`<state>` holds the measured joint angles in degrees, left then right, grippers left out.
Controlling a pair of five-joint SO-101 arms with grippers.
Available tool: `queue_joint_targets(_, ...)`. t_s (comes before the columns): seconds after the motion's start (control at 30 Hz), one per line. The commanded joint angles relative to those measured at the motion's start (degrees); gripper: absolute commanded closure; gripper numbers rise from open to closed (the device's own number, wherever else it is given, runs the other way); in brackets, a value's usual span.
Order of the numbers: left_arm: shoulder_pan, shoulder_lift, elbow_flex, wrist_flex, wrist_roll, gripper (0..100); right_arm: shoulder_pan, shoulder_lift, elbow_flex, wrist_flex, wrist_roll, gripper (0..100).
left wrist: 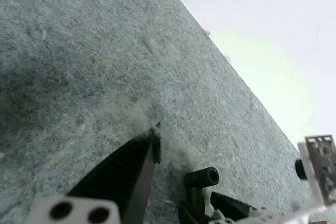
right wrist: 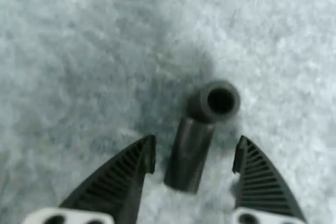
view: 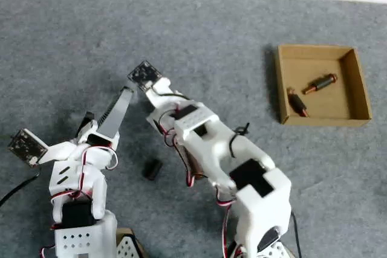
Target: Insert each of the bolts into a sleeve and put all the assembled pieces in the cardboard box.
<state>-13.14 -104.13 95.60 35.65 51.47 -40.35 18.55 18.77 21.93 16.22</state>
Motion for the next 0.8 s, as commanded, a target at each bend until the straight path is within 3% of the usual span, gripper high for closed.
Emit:
queue_joint_targets(0.0,-0.66,-0.48,-0.48,-1.32,0.35,38,-0.31,2.42,-6.81,-1.36,-0.53,77.9)
queue_joint_targets(0.3,-0.57,-0.48,-0.40,-1.32,0.26,38,-0.13,11.74,-15.69,-1.36,-0.53,79.1)
queue_joint_targets(0.47,-0.57,-0.48,-0.31,-1.32,0.26,38,-0.04,14.20,-17.89,-1.36,-0.53,99.8)
queue_joint_targets(0.77,-0.57,-0.40,-0.31,-1.32,0.26,38,-0.22,12.53,-17.45,-1.27,-0.53,99.4)
